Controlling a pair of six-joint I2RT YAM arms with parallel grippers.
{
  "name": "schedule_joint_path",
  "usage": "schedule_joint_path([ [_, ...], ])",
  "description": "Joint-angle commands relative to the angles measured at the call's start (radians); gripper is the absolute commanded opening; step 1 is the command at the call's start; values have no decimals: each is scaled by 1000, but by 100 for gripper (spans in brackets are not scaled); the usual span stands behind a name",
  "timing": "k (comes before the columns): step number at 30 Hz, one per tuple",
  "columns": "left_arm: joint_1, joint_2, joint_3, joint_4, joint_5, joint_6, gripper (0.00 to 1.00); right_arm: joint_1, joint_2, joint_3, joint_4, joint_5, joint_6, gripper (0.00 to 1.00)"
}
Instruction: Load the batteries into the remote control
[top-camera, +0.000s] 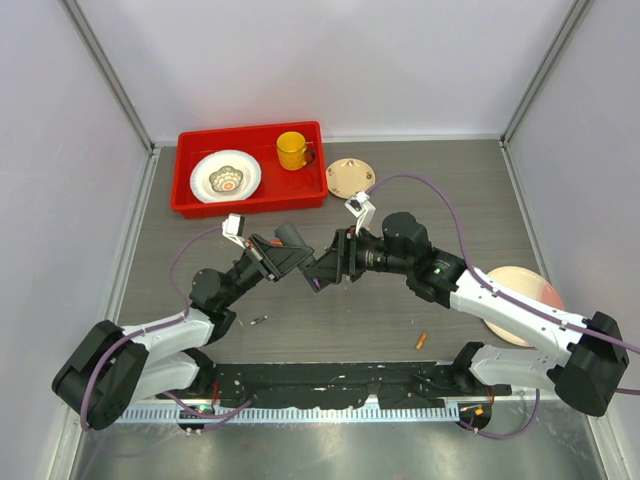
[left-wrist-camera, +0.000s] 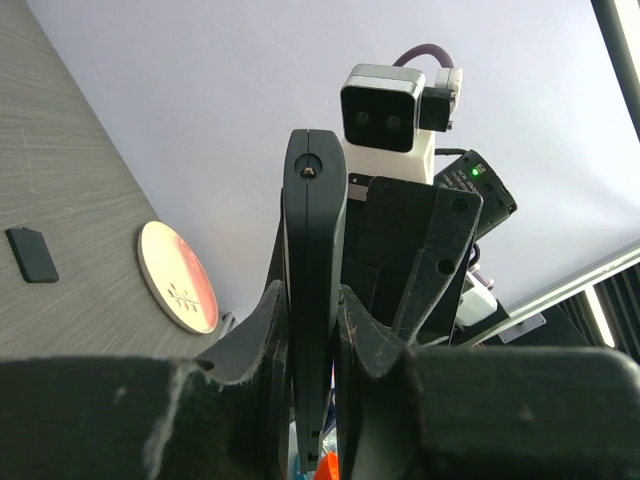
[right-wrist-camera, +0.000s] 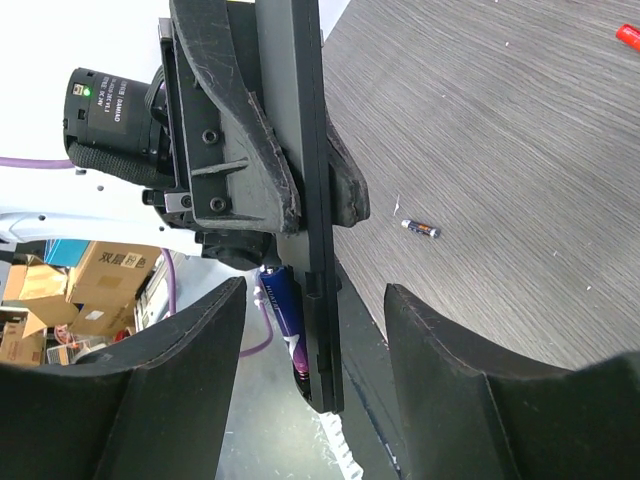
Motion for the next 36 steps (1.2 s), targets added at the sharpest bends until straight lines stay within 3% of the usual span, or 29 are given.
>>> schedule_joint_path([
  [1, -2, -21, 35, 259, -2, 8, 0, -1, 4, 6, 57, -9, 13, 62],
  [29, -2, -27, 45, 259, -28, 7, 0, -1, 7, -18, 50, 0, -3, 48],
  [36, -2, -31, 45, 259, -55, 7, 0, -1, 12, -23, 48, -3, -6, 41],
])
